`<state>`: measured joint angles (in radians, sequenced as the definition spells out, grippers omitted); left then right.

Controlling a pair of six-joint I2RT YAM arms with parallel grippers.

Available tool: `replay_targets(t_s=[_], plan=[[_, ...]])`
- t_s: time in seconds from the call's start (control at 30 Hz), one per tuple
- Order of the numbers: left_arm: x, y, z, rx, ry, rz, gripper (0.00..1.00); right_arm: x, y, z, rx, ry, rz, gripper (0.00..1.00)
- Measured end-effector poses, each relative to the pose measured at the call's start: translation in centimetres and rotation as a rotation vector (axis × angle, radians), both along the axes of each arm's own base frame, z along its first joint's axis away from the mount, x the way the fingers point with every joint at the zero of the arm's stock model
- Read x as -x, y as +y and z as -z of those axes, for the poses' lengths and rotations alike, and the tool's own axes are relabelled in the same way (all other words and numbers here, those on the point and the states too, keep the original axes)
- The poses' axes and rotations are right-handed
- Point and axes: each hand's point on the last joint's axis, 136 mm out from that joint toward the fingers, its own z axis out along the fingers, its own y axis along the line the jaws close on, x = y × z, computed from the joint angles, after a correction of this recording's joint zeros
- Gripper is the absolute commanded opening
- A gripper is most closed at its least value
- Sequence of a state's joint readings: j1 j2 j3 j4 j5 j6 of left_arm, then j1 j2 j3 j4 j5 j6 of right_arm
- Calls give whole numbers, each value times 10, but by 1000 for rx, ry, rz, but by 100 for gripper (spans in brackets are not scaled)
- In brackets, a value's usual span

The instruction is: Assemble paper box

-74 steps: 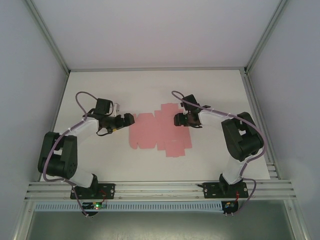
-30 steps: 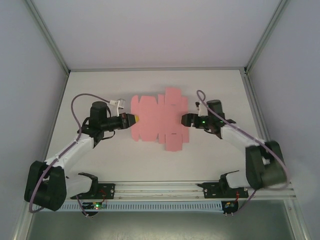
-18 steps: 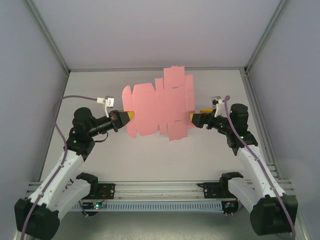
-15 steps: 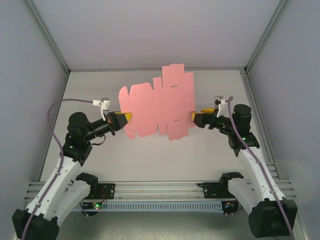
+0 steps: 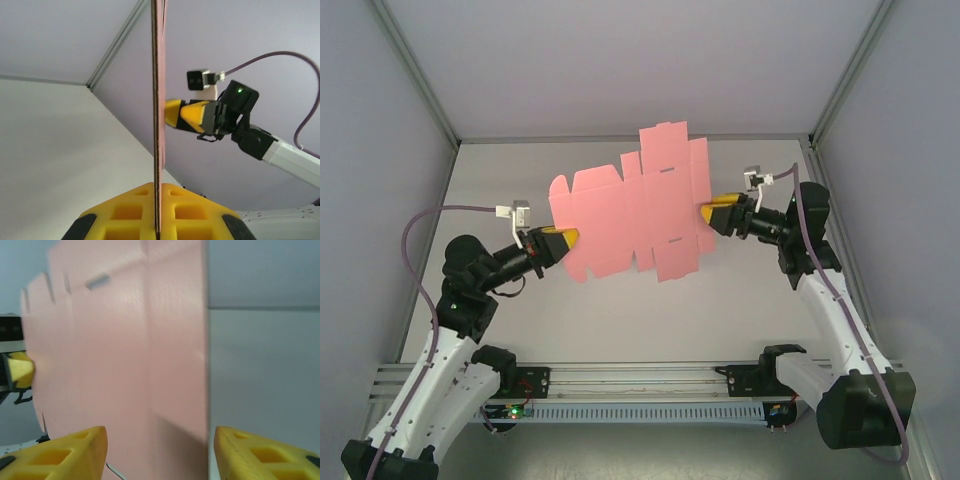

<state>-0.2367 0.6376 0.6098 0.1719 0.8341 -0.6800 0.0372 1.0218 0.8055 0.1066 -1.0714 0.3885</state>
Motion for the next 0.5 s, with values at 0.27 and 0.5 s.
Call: replay_targets(t_s=[0.27, 0.5], plan=[[-2, 2, 2, 2, 18, -20, 0, -11, 7, -5, 40, -3, -1, 21], [-7, 4, 10, -8, 57, -51, 0, -15, 12, 2, 142, 6, 55, 0]])
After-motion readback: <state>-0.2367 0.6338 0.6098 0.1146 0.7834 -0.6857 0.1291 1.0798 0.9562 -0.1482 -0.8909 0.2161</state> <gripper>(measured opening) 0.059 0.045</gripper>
